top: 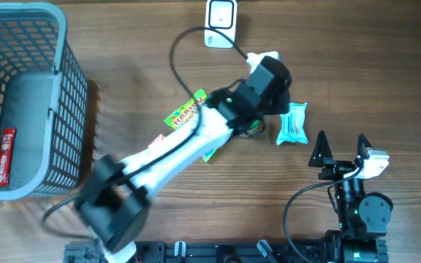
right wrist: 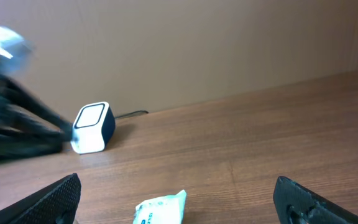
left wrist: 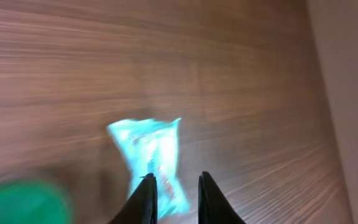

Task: Scan the item barcode
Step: 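Place the wipes pack on the table right of the bottle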

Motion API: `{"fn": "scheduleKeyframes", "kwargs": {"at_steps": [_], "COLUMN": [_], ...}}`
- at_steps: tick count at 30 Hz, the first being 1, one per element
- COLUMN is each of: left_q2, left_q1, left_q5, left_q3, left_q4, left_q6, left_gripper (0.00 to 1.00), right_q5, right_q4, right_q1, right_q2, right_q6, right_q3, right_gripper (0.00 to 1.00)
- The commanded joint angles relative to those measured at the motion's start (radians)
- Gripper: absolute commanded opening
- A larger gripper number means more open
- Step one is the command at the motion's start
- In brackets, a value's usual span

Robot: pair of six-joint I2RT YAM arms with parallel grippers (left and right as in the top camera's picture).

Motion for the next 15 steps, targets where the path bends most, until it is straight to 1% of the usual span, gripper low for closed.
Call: {"fn": "scheduleKeyframes", "kwargs": {"at_steps": [1,2,3,4,7,8,10,11,12,13,14,15], "left_q2": [-0.161,-0.212,-0.25,-0.303,-0.451,-0.51,-0.627,-0.664,-0.7,-0.738,-0.777,-0.795], "left_q1": [0.001,0.003,0.003,0.01,0.063,0.106,0.242,0.304,0.375,0.468,0.595,0.673], "left_q5": [-0.163,-0.215,-0.277,-0.354,-0.509,-0.536,-0.544,-0.544,-0.544,-0.544,-0.544,-0.544], "left_q3": [0.019,0.019,0.019,0.019,0.019,0.019,0.019,0.019,0.019,0.019,0.019,0.019], "left_q4": [-0.151,-0.211,-0.254,-0.298,-0.354,-0.363,-0.381,-0.392,-0.407,-0.428,-0.462,-0.484], "left_q6": [0.065,0.09,0.091,0.091,0.091,0.091,0.111,0.109,0.109,0.105,0.077,0.056], "left_gripper": [0.14,0.17,0.21,0.31,0.47,0.59,0.78,0.83,0.98,1.0,1.0,1.0], "right_q5": [0.01,0.01,0.01,0.01,0.01,0.01,0.01,0.01,0.01,0.01,0.01,0.01], "right_q4": [0.002,0.002,0.002,0.002,0.002,0.002,0.002,0.002,0.002,0.002,0.002,0.002], "right_q1": [0.003,0.003,0.003,0.003,0.003,0.003,0.003,0.003,0.003,0.003,0.003,0.003], "right_q2": [-0.002,-0.002,-0.002,-0.002,-0.002,-0.002,-0.002,-0.002,-0.002,-0.002,-0.002,-0.002], "right_q6": [-0.011,-0.011,-0.011,-0.011,-0.011,-0.011,-0.011,-0.011,-0.011,-0.011,-0.011,-0.011], "right_q3": [-0.001,-0.001,-0.001,-0.001,-0.001,-0.001,-0.001,-0.001,-0.001,-0.001,-0.001,-0.001], "right_gripper": [1.0,1.0,1.0,1.0,0.99,1.0,1.0,1.0,1.0,1.0,1.0,1.0]}}
